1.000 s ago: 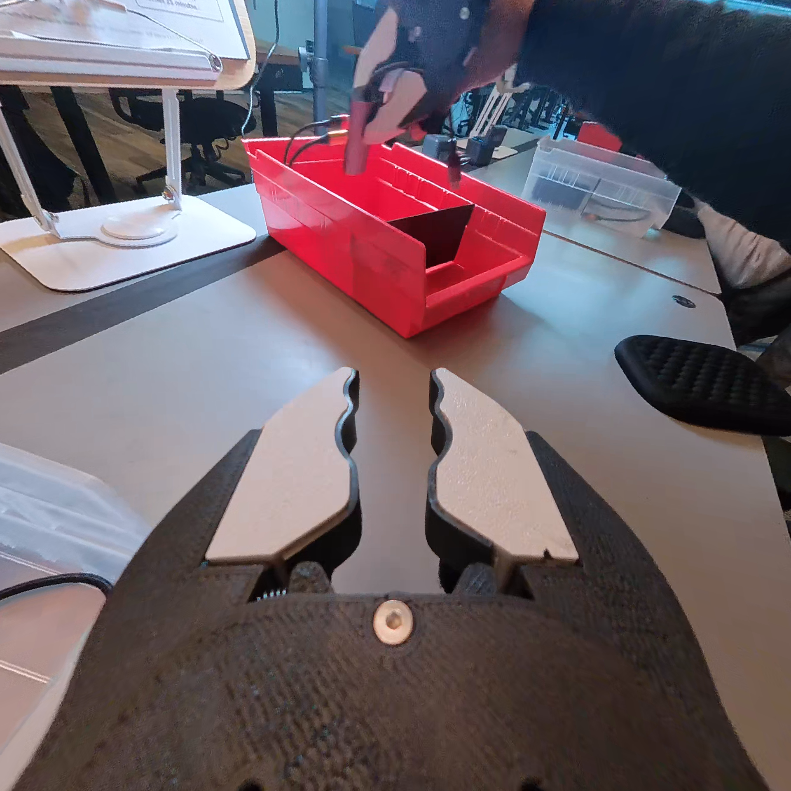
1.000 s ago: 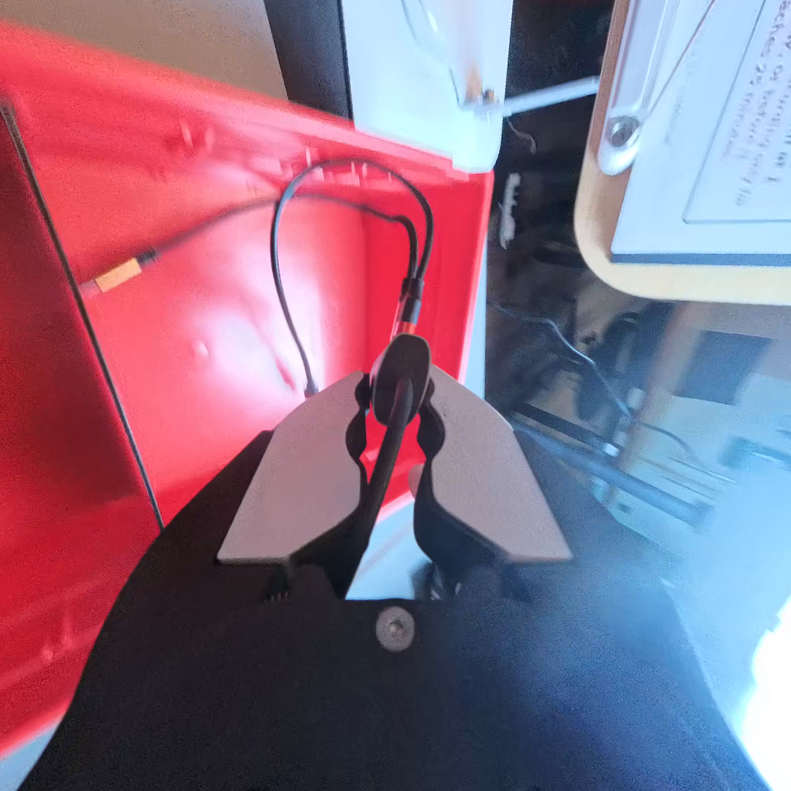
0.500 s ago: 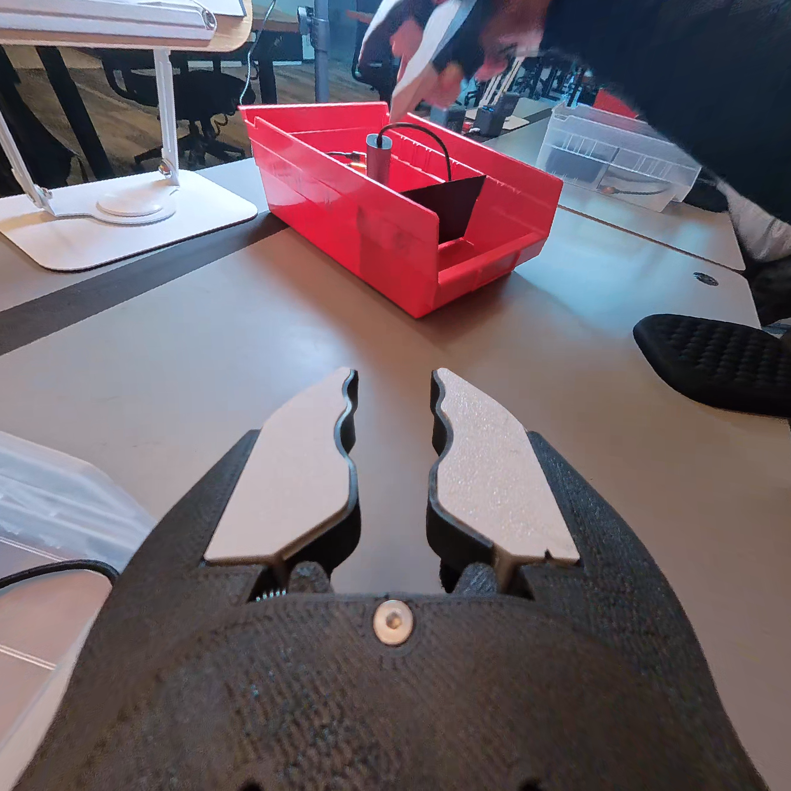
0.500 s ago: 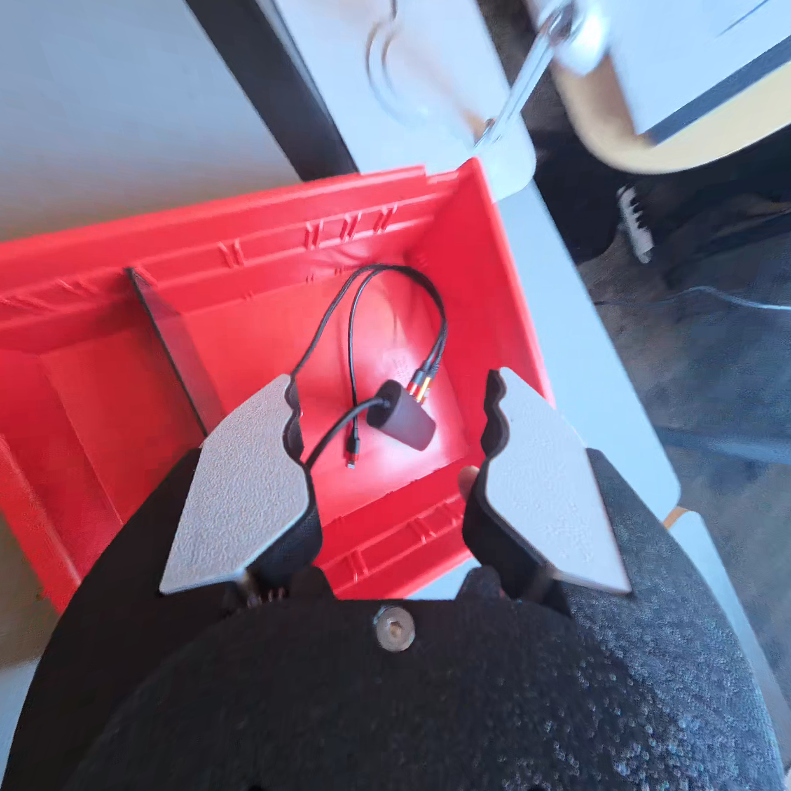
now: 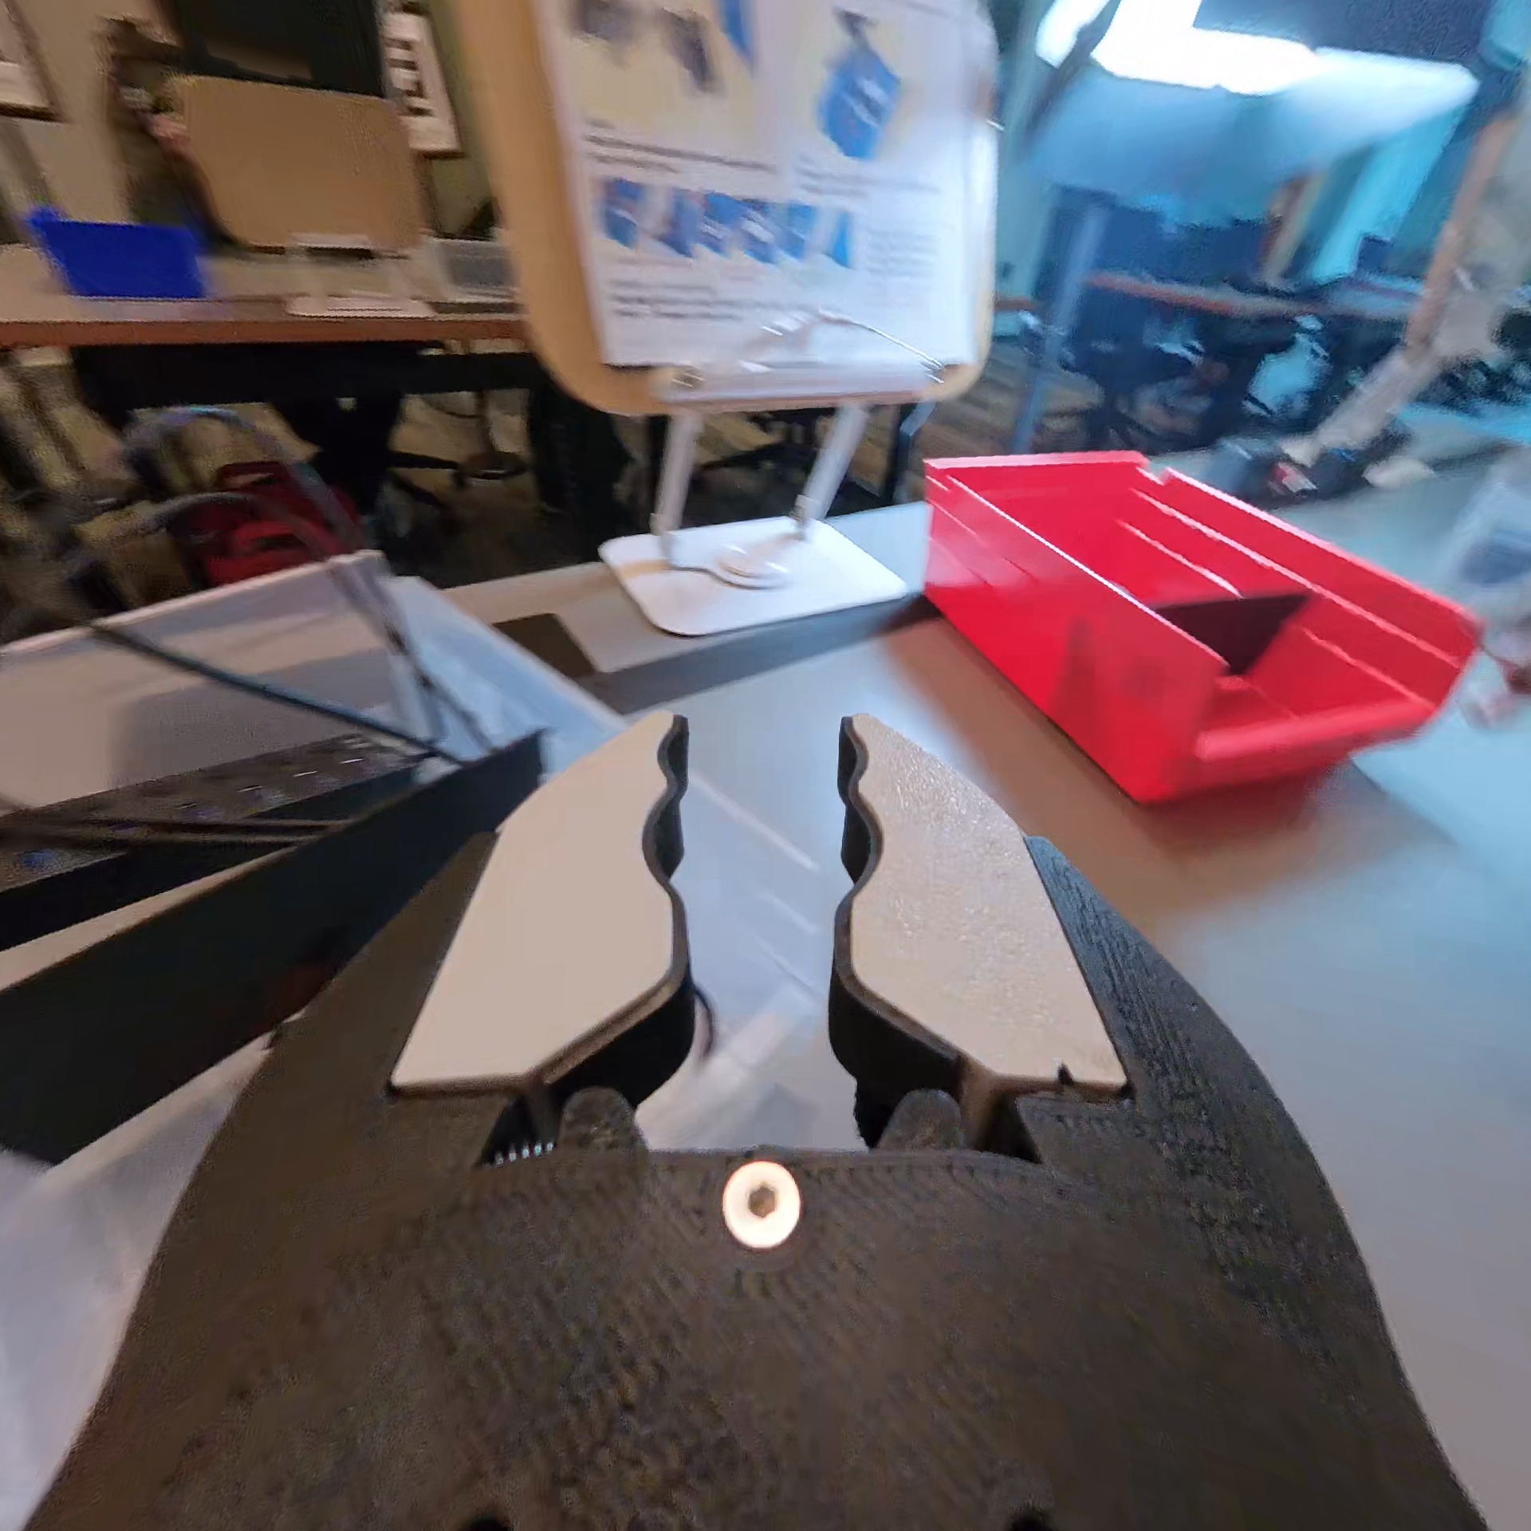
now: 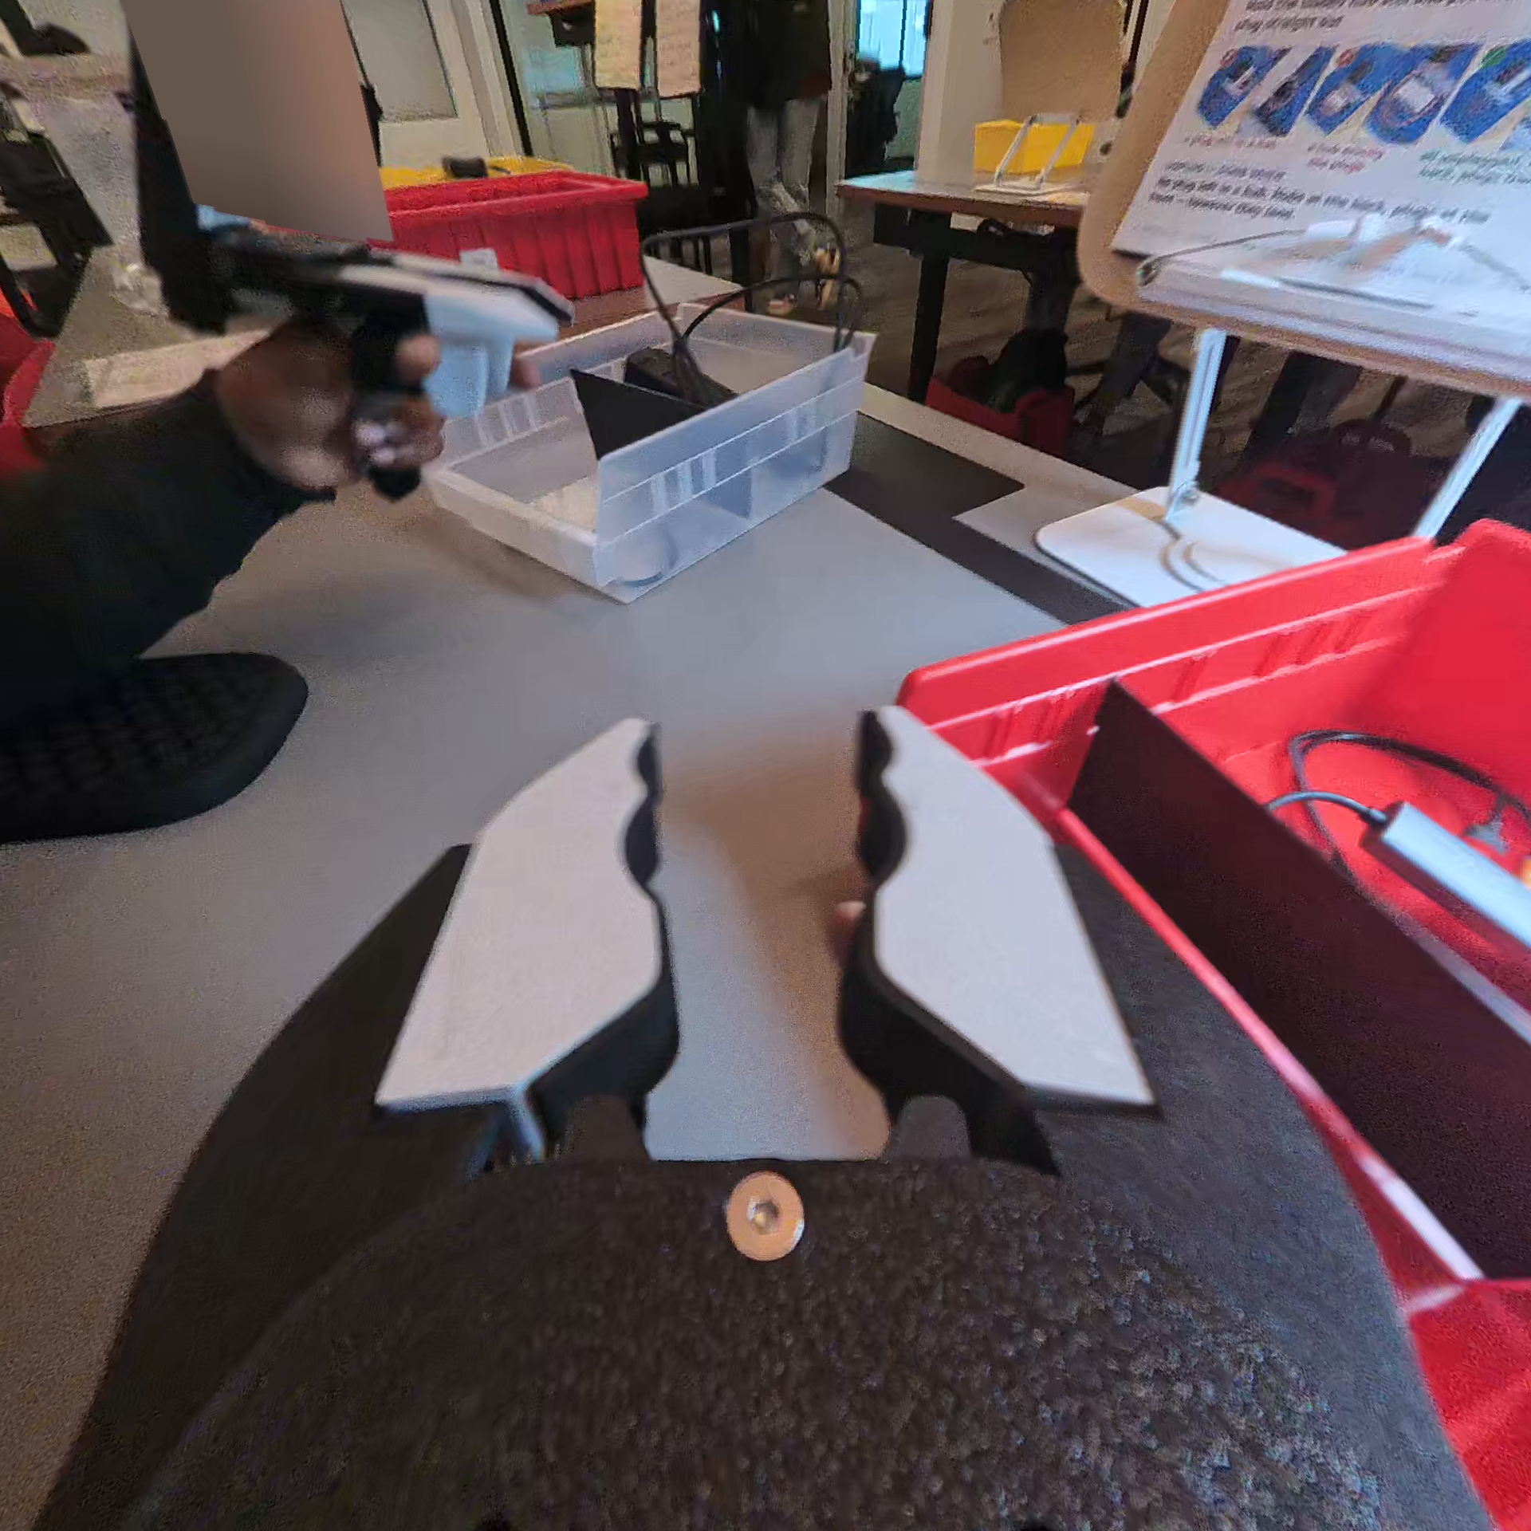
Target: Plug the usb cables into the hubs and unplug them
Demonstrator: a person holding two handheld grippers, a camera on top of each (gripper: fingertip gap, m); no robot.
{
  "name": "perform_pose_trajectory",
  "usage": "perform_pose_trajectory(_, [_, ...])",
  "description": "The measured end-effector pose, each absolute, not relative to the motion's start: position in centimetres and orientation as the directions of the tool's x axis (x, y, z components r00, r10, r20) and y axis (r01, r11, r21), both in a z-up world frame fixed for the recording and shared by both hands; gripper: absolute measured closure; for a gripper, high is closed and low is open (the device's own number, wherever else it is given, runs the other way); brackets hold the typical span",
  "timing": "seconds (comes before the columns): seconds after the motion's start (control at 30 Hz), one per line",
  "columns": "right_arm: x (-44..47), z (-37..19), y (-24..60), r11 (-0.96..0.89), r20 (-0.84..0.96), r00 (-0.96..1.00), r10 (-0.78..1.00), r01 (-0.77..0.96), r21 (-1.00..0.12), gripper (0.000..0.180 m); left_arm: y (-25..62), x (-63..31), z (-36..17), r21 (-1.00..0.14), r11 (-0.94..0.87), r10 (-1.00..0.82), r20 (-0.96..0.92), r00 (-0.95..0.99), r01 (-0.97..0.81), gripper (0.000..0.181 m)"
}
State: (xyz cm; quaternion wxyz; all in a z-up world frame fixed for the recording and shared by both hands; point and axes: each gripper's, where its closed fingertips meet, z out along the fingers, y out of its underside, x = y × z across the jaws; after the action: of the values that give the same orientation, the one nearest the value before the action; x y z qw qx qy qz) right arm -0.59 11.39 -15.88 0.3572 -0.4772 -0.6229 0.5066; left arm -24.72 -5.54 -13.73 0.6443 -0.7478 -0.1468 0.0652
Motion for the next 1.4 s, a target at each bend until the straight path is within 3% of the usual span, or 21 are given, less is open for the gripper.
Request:
perform_pose_trajectory(0.03, [0.0,-16.8,10.6,0.036,-0.027,-0.298,0.954,0.203,-0.979,0.166,-6.4,-26.6,-13.2,-0.981,-0.102,0.351,0.121,0.928,0.167,0.145])
perform_pose_trajectory(0.07, [0.4,-17.5,10.0,0.049,-0.003,-0.303,0.953,0.164,-0.985,0.179,-7.3,-28.4,-12.8,-0.977,-0.08,0.395,0.153,0.906,0.199,0.144])
perform_pose_trajectory(0.23, [0.3,-19.4,9.5,0.07,0.026,-0.283,0.959,0.148,-0.986,0.177,-9.8,-36.3,-12.7,-0.953,-0.104,0.556,0.183,0.811,0.286,0.147])
perform_pose_trajectory(0.37, [0.3,-19.3,10.2,0.032,-0.007,-0.276,0.961,0.136,-0.99,0.158,-11.0,-41.8,-13.9,-0.881,-0.422,0.562,-0.068,0.824,0.215,0.148])
perform_pose_trajectory(0.47, [0.7,-19.9,10.4,0.003,-0.04,-0.294,0.955,0.146,-0.989,0.158,-11.7,-44.7,-16.6,-0.672,-0.735,0.395,-0.322,0.86,0.086,0.144])
perform_pose_trajectory(0.57, [0.8,-19.9,10.3,0.019,-0.023,-0.302,0.953,0.135,-0.991,0.158,-13.0,-46.6,-19.7,-0.364,-0.931,0.148,-0.446,0.883,-0.028,0.137])
perform_pose_trajectory(0.67, [0.6,-20.3,10.0,0.029,-0.017,-0.314,0.949,0.143,-0.989,0.158,-13.2,-47.8,-21.5,-0.146,-0.984,-0.028,-0.449,0.893,-0.104,0.129])
perform_pose_trajectory(0.87, [0.6,-21.6,9.8,0.042,-0.02,-0.325,0.945,0.183,-0.982,0.159,-12.2,-48.8,-24.0,0.098,-0.967,-0.255,-0.355,0.899,-0.236,0.117])
perform_pose_trajectory(1.07, [0.2,-22.5,10.0,0.017,-0.058,-0.33,0.942,0.219,-0.976,0.161,-11.4,-49.3,-26.2,0.162,-0.938,-0.34,-0.265,0.902,-0.306,0.108])
perform_pose_trajectory(1.23, [0.1,-22.4,10.4,-0.033,-0.107,-0.327,0.939,0.223,-0.974,0.163,-11.2,-49.1,-27.1,0.12,-0.936,-0.351,-0.257,0.9,-0.331,0.117])
perform_pose_trajectory(1.4, [0.2,-22.2,10.2,-0.054,-0.128,-0.338,0.932,0.221,-0.974,0.164,-11.4,-48.4,-22.4,0.028,-0.944,-0.317,-0.353,0.88,-0.329,0.12])
